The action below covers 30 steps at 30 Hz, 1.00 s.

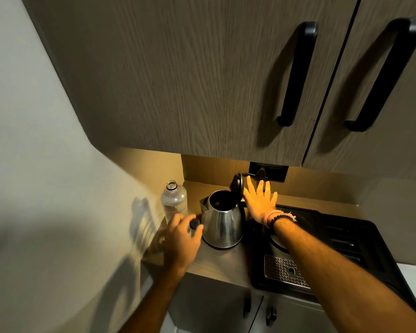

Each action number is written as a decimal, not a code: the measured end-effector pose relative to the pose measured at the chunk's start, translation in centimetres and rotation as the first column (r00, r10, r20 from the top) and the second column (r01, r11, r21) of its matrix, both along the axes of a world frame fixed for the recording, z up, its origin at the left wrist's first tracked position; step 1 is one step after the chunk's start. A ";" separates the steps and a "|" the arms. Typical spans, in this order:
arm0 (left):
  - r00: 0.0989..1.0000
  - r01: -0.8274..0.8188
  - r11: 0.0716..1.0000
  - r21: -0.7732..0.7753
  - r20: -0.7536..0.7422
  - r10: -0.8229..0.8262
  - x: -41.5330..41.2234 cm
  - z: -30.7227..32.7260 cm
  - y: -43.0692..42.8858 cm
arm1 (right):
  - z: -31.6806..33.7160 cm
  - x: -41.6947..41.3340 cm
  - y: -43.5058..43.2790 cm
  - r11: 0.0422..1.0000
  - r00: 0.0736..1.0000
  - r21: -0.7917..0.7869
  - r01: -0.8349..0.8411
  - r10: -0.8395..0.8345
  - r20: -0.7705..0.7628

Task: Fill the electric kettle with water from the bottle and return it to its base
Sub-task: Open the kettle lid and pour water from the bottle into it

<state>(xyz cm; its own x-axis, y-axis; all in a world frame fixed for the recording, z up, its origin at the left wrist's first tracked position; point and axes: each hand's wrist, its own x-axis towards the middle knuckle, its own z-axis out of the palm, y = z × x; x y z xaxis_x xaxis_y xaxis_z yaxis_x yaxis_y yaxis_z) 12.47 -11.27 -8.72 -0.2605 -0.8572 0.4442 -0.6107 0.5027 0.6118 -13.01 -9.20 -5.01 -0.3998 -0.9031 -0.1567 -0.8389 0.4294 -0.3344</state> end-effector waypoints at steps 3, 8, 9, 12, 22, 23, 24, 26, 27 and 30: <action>0.993 -0.059 0.960 0.273 0.115 0.028 -0.3 -5.2 0.8 | -0.1 -0.3 -0.3 1.000 1.000 -0.013 0.026 -0.026 0.011; 0.945 -0.174 0.914 0.367 0.322 0.050 -0.2 -8.1 0.1 | -0.6 -0.7 -0.6 1.000 1.000 -0.002 0.013 -0.013 -0.023; 0.937 -0.181 0.913 0.366 0.347 0.047 -0.2 -8.5 -0.2 | -0.7 -0.7 -0.6 1.000 1.000 -0.005 0.015 -0.015 -0.019; 0.916 -0.170 0.915 0.366 0.401 0.010 -0.4 -8.9 -0.6 | -0.7 -0.5 -0.6 1.000 1.000 -0.010 0.018 -0.018 -0.004; 0.878 -0.381 0.903 0.196 -0.228 0.420 0.1 -5.4 -0.4 | -1.0 -0.6 -0.6 1.000 1.000 -0.026 0.017 -0.017 0.007; 0.850 -0.377 0.893 0.248 -0.290 0.439 0.0 -4.8 -1.5 | -1.1 -0.7 -0.7 0.999 1.000 -0.025 0.023 -0.023 0.010; 0.837 -0.357 0.886 0.295 -0.321 0.444 -0.1 -4.0 -2.7 | -1.2 -0.7 -0.7 0.999 1.000 -0.020 0.025 -0.025 0.012; 0.847 -0.298 0.895 0.331 -0.340 0.408 -0.6 -2.5 -4.9 | -1.2 -0.6 -0.6 1.000 1.000 -0.008 0.016 -0.016 0.015; 0.853 -0.273 0.900 0.341 -0.348 0.390 -0.9 -1.8 -5.7 | -1.0 -0.6 -0.5 1.000 1.000 -0.007 0.011 -0.010 0.014; 0.855 -0.270 0.902 0.337 -0.346 0.385 -1.8 -0.5 -6.8 | -0.6 -0.5 -0.3 1.000 1.000 -0.004 0.002 -0.002 0.027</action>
<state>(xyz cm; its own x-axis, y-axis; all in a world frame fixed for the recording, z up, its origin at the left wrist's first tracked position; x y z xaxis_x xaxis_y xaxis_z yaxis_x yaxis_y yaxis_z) 10.71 -18.12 -9.20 0.2049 -0.9601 0.1901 -0.3876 0.0988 0.9165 -13.56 -9.47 -5.57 -0.3972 -0.9029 -0.1645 -0.8286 0.4298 -0.3588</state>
